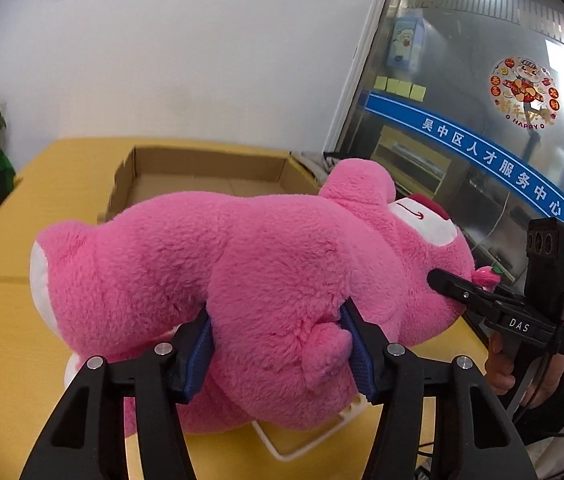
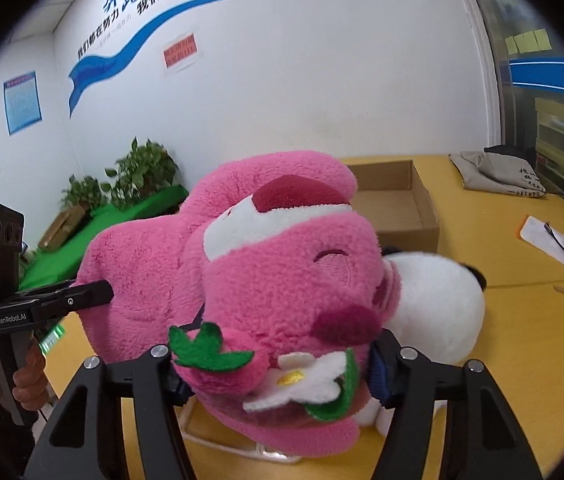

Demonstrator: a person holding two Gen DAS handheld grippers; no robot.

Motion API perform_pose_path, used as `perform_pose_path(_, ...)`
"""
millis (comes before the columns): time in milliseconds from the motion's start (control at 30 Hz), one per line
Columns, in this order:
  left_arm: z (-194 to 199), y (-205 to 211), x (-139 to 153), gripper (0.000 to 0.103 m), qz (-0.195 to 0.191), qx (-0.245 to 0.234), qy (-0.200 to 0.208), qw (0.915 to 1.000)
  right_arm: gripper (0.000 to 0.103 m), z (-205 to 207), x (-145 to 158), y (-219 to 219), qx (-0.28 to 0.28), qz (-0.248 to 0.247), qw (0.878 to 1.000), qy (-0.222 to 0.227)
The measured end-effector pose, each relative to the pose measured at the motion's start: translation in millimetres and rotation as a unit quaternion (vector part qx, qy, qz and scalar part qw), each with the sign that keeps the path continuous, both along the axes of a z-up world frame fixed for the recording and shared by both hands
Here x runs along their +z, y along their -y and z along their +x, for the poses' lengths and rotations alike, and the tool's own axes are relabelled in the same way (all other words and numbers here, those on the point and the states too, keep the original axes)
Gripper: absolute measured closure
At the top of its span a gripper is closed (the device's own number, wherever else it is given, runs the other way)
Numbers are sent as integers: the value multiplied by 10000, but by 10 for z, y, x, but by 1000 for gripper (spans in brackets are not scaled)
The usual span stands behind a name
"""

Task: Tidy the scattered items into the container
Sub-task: 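Lift the pink bear with both grippers and carry it into the box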

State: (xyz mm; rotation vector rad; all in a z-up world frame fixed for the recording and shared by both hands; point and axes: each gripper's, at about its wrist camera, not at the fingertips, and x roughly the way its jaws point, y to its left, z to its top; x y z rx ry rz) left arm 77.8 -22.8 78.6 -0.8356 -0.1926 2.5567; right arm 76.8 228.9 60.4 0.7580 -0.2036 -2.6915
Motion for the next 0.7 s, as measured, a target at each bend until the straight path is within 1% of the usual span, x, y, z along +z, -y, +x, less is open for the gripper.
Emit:
perform_pose_path(67,-297,-42,207,41,-104,-46,-106,9999,39,-153,158,-30,-61,-50,9999,-96)
perform_pose_path(133,-640,-112,413,41,-188,-116,-178,9996,39,-418,351,-76,-127,-55,9998,-163)
perform_pose_path(200,-1069,-183,607,41,-191,-173,-215,9994,39,-743,544,-129,-199,-38,9996,-213)
perform_pose_path(300,-1812,-316,792,41,-196,-183,-105,9996,39,-1406,767,-193,-307,-20,9993,-208)
perform_pose_path(333,-2048,-364,818,41,-205,-182,-39,9996,39,-1694,816,-209,-344,-18,9993,-161)
perform_pose_path(367,-2314,-416,822,41,-226,-181,48,9996,39,-1911,828,-221,-372,-9,9993,-108)
perform_pose_path(400,-2590,-467,805,41,-230,-171,162,9995,39,-2219,821,-238,-415,-1,9991,-11)
perform_pose_path(433,-2842,-485,758,41,-226,-166,285,9992,39,-2479,789,-256,-450,-14,9989,94)
perform_pose_path(467,-3106,-470,676,41,-230,-178,425,9987,39,-2677,742,-272,-476,-24,9987,187)
perform_pose_path(500,-3381,-458,565,41,-216,-185,594,9978,39,-2960,656,-299,-516,-27,9981,325)
perform_pose_path(533,-3683,-452,411,41,-190,-191,818,9963,39,-3213,551,-328,-563,-20,9974,460)
perform_pose_path(600,-4169,-464,71,41,-183,-197,1242,9919,39,-3569,331,-369,-646,52,9956,682)
perform_pose_path(700,-4758,-538,-553,41,-268,-146,1907,9812,39,-4128,-148,-500,-811,171,9888,1242)
